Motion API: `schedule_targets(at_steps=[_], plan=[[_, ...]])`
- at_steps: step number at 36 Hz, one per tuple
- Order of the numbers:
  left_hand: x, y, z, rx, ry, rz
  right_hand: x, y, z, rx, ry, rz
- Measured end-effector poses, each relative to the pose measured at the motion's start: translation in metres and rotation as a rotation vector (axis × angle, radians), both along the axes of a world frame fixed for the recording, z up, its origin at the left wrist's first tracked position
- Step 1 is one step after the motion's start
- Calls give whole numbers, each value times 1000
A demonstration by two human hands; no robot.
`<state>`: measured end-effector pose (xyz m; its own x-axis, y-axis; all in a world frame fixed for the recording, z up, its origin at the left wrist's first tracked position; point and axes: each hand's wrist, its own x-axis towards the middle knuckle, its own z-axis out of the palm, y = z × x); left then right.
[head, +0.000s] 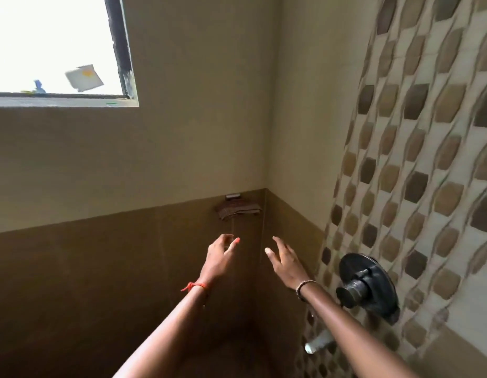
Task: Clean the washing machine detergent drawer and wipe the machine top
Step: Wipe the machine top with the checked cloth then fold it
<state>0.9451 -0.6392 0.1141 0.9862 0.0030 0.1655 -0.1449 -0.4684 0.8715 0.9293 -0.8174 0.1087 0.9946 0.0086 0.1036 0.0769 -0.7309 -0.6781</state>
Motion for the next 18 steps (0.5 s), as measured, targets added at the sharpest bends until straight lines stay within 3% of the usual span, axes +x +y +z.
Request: schedule_targets(at_steps=[8,18], plan=[[104,-4,-18,-113,70,85,120,-4,-16,36,102,-17],[248,1,-59,-323,141,221,267,4,-29,298,127,-76]])
